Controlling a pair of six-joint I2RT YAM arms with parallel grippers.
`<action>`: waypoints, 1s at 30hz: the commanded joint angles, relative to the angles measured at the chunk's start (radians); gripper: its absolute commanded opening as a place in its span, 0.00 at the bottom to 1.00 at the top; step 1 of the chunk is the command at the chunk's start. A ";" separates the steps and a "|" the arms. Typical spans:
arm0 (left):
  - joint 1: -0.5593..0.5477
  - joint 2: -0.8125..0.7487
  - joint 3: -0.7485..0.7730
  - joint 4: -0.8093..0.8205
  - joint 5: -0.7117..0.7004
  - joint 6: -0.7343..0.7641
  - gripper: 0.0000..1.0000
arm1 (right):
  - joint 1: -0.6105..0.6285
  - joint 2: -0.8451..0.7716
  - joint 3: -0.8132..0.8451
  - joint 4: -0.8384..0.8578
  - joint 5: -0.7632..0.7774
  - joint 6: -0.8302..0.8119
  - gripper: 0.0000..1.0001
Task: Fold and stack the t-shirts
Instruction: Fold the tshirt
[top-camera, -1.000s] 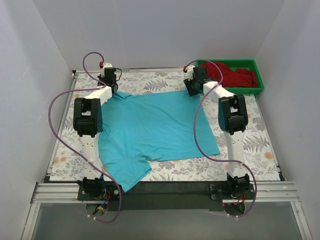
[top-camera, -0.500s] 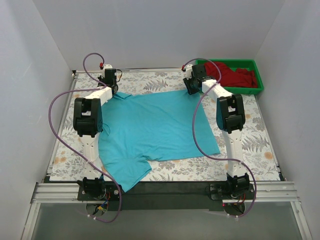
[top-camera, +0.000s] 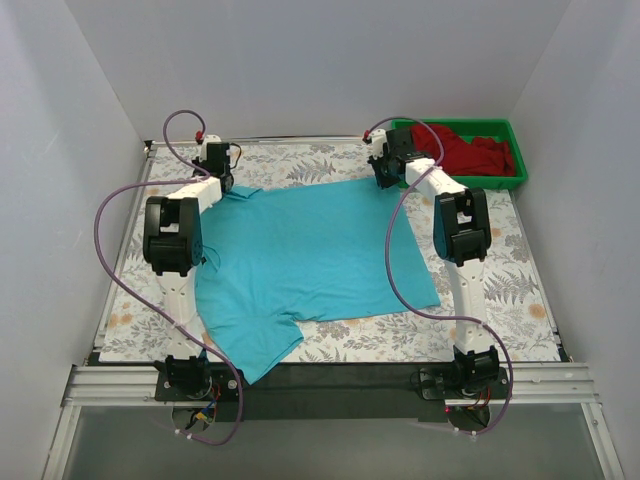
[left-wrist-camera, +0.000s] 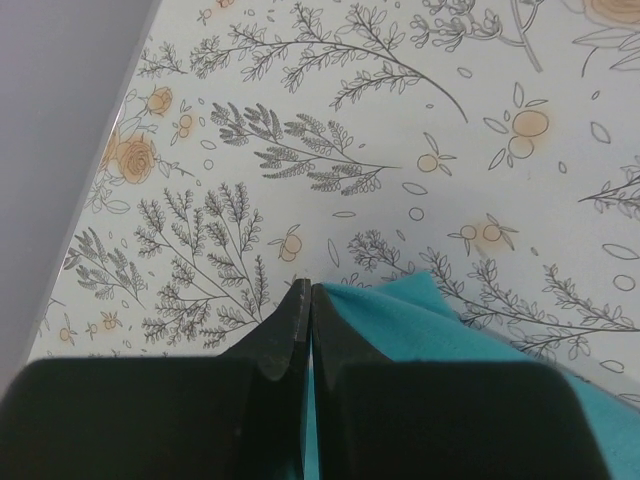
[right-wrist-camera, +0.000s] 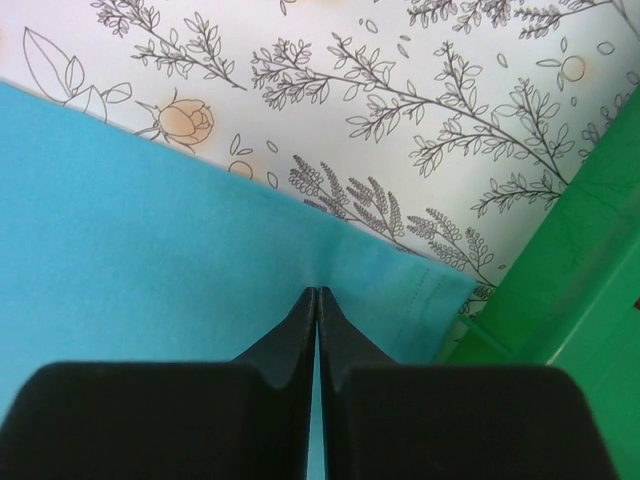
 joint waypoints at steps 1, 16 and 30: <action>0.020 -0.118 -0.023 0.003 -0.047 0.005 0.00 | 0.011 -0.021 -0.053 -0.100 -0.056 0.024 0.06; 0.070 -0.126 -0.009 -0.009 -0.070 0.002 0.00 | 0.073 -0.131 -0.183 -0.146 -0.107 0.047 0.07; 0.064 -0.106 0.041 -0.032 0.055 -0.045 0.00 | 0.025 0.047 0.199 -0.136 0.022 -0.031 0.26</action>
